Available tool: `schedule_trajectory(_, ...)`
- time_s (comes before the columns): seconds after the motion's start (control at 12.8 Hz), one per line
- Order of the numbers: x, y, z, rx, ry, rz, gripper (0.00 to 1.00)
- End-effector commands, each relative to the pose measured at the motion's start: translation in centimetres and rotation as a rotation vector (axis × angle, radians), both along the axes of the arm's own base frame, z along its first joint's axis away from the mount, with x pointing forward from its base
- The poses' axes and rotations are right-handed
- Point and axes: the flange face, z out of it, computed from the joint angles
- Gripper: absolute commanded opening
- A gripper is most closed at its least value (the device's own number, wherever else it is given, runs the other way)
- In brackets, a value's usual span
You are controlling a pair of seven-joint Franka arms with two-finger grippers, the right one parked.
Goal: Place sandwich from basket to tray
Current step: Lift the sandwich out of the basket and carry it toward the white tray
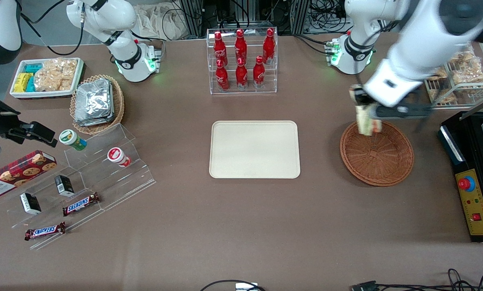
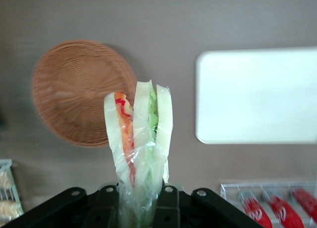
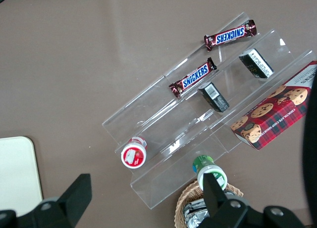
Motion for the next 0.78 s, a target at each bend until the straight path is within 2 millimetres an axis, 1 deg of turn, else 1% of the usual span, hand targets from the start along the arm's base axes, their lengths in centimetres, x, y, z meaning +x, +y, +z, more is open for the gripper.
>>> schedule_trajectory(0.0, -0.8, -8.1, -0.3, -0.007, 0.019, -0.107, 0.00)
schedule_trajectory(0.08, -0.9, -10.0, -1.4, -0.004, 0.023, -0.093, 0.02)
schedule_trajectory(0.23, -0.9, -12.2, -3.3, 0.016, 0.004, -0.113, 0.02)
schedule_trajectory(0.31, -0.9, -12.8, -4.4, 0.015, -0.001, -0.100, 0.04)
schedule_trajectory(0.39, -0.8, -13.5, -6.5, 0.020, 0.001, -0.085, 0.04)
schedule_trajectory(0.47, -1.3, -14.5, -8.3, 0.021, -0.016, -0.066, 0.03)
schedule_trajectory(0.63, -1.0, -15.0, -13.5, 0.004, -0.018, -0.001, 0.02)
schedule_trajectory(0.7, -0.5, -15.2, -15.9, -0.004, -0.013, 0.021, 0.02)
